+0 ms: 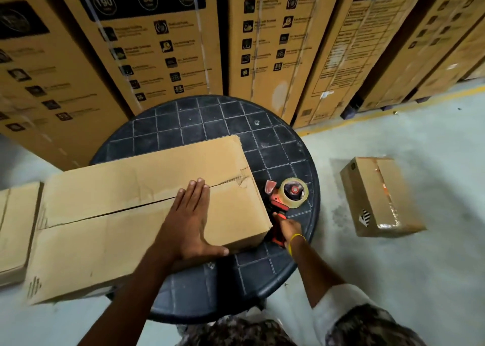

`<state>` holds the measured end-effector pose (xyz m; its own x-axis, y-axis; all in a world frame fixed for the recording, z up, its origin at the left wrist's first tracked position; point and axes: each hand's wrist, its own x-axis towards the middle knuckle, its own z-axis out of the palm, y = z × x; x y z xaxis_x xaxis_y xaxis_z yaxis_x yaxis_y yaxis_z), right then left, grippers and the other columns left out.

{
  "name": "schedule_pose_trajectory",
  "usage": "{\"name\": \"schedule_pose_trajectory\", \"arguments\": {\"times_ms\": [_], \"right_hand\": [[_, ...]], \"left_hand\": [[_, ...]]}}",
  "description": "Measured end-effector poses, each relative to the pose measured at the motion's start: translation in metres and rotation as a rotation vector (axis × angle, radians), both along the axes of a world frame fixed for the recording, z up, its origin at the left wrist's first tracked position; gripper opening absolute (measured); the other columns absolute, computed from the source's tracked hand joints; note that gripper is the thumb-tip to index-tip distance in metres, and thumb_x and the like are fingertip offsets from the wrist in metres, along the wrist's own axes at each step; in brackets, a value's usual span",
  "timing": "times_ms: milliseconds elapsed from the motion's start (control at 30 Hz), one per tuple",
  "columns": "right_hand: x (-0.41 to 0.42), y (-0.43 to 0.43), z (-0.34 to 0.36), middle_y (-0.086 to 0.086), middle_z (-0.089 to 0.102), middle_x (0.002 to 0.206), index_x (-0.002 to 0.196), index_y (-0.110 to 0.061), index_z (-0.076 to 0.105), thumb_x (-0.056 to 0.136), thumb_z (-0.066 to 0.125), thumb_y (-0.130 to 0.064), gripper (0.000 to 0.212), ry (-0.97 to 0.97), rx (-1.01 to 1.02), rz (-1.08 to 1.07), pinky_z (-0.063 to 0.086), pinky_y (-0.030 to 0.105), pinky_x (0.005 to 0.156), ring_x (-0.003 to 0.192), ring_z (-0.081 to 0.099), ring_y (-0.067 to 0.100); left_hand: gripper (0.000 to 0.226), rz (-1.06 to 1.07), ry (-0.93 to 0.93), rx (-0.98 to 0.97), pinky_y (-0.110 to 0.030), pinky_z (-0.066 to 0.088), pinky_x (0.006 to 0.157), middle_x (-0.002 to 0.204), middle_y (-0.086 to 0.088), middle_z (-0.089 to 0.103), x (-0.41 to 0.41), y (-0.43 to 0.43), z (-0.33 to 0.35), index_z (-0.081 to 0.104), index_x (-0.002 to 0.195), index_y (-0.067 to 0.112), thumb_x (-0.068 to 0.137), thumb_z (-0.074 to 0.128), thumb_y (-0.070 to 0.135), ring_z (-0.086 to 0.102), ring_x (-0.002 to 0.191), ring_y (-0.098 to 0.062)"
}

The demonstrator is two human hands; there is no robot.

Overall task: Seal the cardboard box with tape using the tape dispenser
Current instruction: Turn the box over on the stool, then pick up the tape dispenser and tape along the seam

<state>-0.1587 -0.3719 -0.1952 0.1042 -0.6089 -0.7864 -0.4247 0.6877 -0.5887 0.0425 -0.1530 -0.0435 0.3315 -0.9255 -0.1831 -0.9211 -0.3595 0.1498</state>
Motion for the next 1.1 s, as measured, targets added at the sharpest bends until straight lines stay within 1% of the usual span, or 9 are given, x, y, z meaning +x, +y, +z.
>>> {"name": "schedule_pose_trajectory", "arguments": {"times_ms": [167,267,367,500,667,833,900,1000,1100], "right_hand": [[0.011,-0.018,0.028,0.005,0.064,0.053,0.08,-0.008,0.06,0.096,0.059,-0.014,0.017,-0.239,0.244,-0.053,0.051,0.02,0.04,0.04,0.061,0.015],[0.012,-0.036,0.048,0.0,0.056,0.049,0.084,-0.006,0.055,0.097,0.045,-0.001,0.016,-0.445,0.353,-0.022,0.041,0.016,0.032,0.035,0.051,0.007],[0.009,-0.04,0.071,-0.003,0.047,0.049,0.087,-0.009,0.054,0.089,0.051,-0.001,0.009,-0.626,0.4,-0.043,0.037,0.016,0.032,0.034,0.044,0.005],[0.001,-0.025,0.125,-0.002,0.05,0.055,0.093,-0.012,0.061,0.096,0.046,0.0,0.019,-0.715,0.224,0.028,0.04,0.02,0.035,0.04,0.047,0.008],[0.003,-0.002,0.196,0.007,0.052,0.058,0.082,-0.011,0.064,0.084,0.066,0.001,0.012,-0.692,-0.059,0.32,0.042,0.026,0.044,0.042,0.046,0.017],[0.033,0.033,0.215,0.005,0.037,0.048,0.071,-0.006,0.065,0.083,0.081,-0.007,0.02,-0.514,-0.384,0.436,0.029,0.025,0.042,0.04,0.031,0.016],[0.044,0.047,0.218,0.007,0.038,0.049,0.072,-0.003,0.066,0.082,0.082,-0.006,0.019,-0.484,-0.432,0.448,0.027,0.024,0.04,0.04,0.03,0.016],[0.058,0.067,0.22,0.008,0.042,0.049,0.071,-0.004,0.065,0.08,0.085,-0.008,0.023,-0.445,-0.485,0.494,0.029,0.022,0.038,0.039,0.032,0.017],[0.071,0.085,0.219,0.006,0.044,0.048,0.078,0.003,0.068,0.078,0.086,-0.006,0.02,-0.446,-0.49,0.52,0.031,0.023,0.037,0.04,0.033,0.017]], "left_hand": [[0.159,0.015,0.021,-0.032,-0.049,-0.001,0.127,0.168,-0.013,-0.019,-0.002,0.001,0.0,-0.008,0.16,0.004,0.052,0.041,0.109,-0.022,0.155,-0.025],[0.158,0.01,0.025,-0.037,-0.05,0.001,0.127,0.168,-0.013,-0.02,-0.002,0.002,0.0,-0.009,0.16,0.004,0.052,0.041,0.108,-0.023,0.155,-0.024],[0.158,0.007,0.022,-0.04,-0.05,0.001,0.127,0.167,-0.012,-0.023,-0.002,0.003,0.0,-0.012,0.16,0.005,0.052,0.038,0.109,-0.026,0.154,-0.023],[0.16,0.009,0.036,-0.045,-0.048,-0.005,0.127,0.166,-0.012,-0.027,-0.001,0.004,-0.001,-0.015,0.159,0.006,0.049,0.036,0.111,-0.03,0.152,-0.023],[0.149,0.044,0.123,-0.04,-0.041,-0.011,0.126,0.166,-0.003,-0.027,0.005,0.003,0.002,-0.012,0.161,0.013,0.056,0.03,0.109,-0.027,0.153,-0.017],[0.08,0.348,0.647,-0.317,-0.039,-0.009,0.127,0.167,0.014,-0.004,0.01,0.007,0.016,0.014,0.162,0.033,0.095,0.009,0.076,-0.011,0.156,-0.007],[0.074,0.559,0.902,-0.462,-0.04,0.002,0.125,0.168,0.012,0.017,0.006,0.011,0.033,0.033,0.156,0.039,0.096,0.01,0.076,0.005,0.155,-0.008],[0.082,0.761,1.378,-0.672,-0.039,0.026,0.12,0.15,-0.001,0.054,0.001,0.016,0.065,0.055,0.145,0.02,0.097,0.013,0.073,0.05,0.137,-0.014],[0.081,0.87,1.749,-0.846,-0.047,0.038,0.118,0.141,-0.012,0.062,0.001,0.025,0.085,0.056,0.142,0.009,0.098,0.028,0.071,0.062,0.127,-0.022]]}}
